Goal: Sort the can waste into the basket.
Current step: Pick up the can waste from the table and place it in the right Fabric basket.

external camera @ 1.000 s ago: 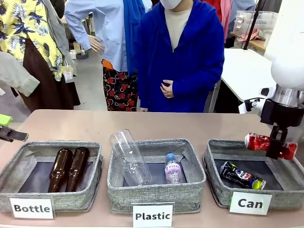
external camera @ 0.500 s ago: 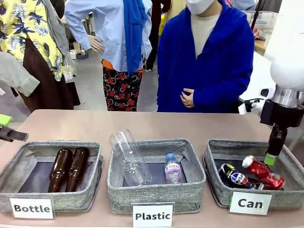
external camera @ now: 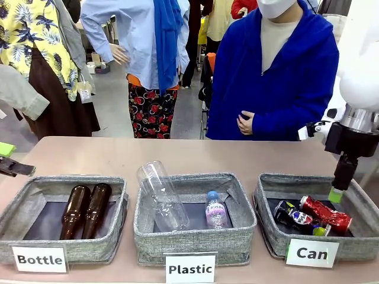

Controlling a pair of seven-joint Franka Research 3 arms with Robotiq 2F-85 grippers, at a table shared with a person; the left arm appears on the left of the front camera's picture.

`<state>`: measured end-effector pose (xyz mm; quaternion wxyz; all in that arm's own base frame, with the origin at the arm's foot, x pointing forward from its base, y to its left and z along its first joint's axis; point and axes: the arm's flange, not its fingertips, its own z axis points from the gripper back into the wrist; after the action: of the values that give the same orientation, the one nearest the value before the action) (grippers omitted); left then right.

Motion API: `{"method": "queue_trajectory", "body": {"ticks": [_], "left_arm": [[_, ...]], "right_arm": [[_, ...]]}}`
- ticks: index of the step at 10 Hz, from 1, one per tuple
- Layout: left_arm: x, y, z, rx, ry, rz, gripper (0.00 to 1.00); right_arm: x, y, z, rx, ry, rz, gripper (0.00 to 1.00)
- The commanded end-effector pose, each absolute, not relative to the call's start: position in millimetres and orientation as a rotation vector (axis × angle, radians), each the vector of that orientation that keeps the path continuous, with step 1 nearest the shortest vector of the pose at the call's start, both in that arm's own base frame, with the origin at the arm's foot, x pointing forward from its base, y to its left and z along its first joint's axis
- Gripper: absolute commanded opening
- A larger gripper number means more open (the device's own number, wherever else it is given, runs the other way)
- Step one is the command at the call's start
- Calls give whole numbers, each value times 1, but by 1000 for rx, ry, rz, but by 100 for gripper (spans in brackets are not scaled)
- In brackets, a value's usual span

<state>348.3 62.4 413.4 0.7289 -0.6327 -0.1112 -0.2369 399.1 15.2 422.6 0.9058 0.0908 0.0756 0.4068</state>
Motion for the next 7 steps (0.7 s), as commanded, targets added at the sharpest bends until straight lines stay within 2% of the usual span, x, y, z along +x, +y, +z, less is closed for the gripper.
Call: {"method": "queue_trajectory", "body": {"ticks": [1, 3, 4, 6, 7], "left_arm": [[349, 65, 417, -1412, -250, -517, 100], [349, 65, 417, -1412, -250, -517, 100], [349, 65, 417, -1412, -250, -517, 100], [349, 65, 417, -1412, -250, -517, 100], [349, 65, 417, -1412, -250, -517, 100]], "right_arm": [[412, 14, 427, 264, -1, 578, 100], [429, 5, 438, 592, -215, 65, 100], [432, -9, 442, 805, -327, -29, 100], [438, -26, 444, 1112, -361, -212, 100], [444, -29, 445, 1268, -288, -257, 100]]}}
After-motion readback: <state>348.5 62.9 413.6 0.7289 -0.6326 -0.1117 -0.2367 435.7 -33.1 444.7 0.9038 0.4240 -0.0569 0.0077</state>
